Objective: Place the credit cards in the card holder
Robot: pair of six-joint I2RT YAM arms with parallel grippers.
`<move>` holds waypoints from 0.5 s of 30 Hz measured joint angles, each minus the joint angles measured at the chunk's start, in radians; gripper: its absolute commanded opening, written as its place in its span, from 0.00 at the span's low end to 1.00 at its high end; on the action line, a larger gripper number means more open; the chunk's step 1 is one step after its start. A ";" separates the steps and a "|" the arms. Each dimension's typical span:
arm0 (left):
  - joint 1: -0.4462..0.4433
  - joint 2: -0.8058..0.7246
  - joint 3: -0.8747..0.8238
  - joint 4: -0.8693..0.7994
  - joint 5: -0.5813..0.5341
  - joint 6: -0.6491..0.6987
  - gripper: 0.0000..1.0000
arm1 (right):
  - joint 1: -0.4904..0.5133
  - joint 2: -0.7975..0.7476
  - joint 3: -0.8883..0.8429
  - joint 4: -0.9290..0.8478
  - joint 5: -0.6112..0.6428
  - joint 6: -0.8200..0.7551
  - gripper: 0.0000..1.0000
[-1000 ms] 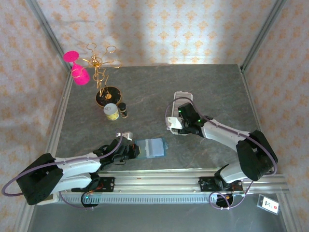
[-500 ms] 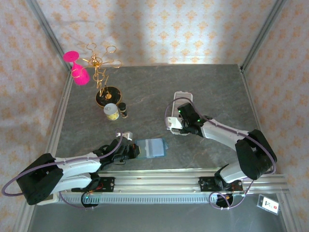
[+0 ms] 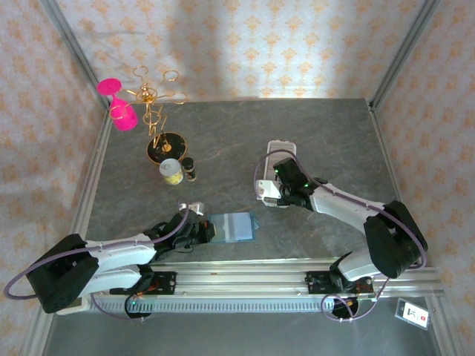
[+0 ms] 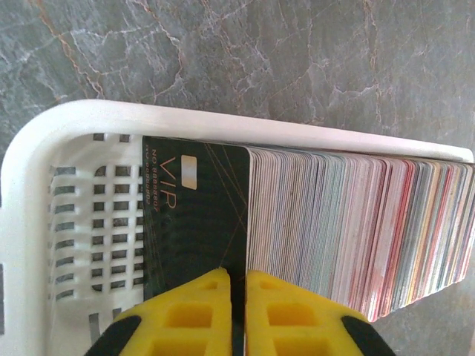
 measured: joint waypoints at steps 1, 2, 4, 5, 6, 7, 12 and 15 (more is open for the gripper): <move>0.000 0.000 0.000 0.000 0.000 0.000 0.04 | 0.000 -0.002 0.000 0.000 0.000 0.000 0.05; 0.000 0.001 0.000 0.001 0.000 0.000 0.04 | 0.000 -0.003 0.000 -0.001 0.000 0.002 0.04; 0.000 0.001 0.000 0.003 0.000 0.000 0.04 | 0.000 -0.006 0.000 -0.003 0.000 0.002 0.01; 0.000 0.001 0.000 0.003 0.000 0.000 0.04 | 0.000 -0.008 0.000 -0.004 0.001 0.003 0.01; 0.000 0.001 0.000 0.003 0.000 0.000 0.04 | 0.000 -0.011 0.000 -0.006 0.002 0.004 0.01; 0.000 0.001 0.000 0.003 0.000 0.000 0.04 | 0.000 -0.014 0.000 -0.006 0.003 0.004 0.01; 0.000 0.000 0.000 0.003 0.000 0.000 0.04 | 0.000 -0.029 0.000 -0.011 0.004 0.004 0.00; 0.000 -0.006 0.000 0.000 0.000 0.000 0.05 | 0.000 -0.048 0.000 -0.019 0.007 0.007 0.00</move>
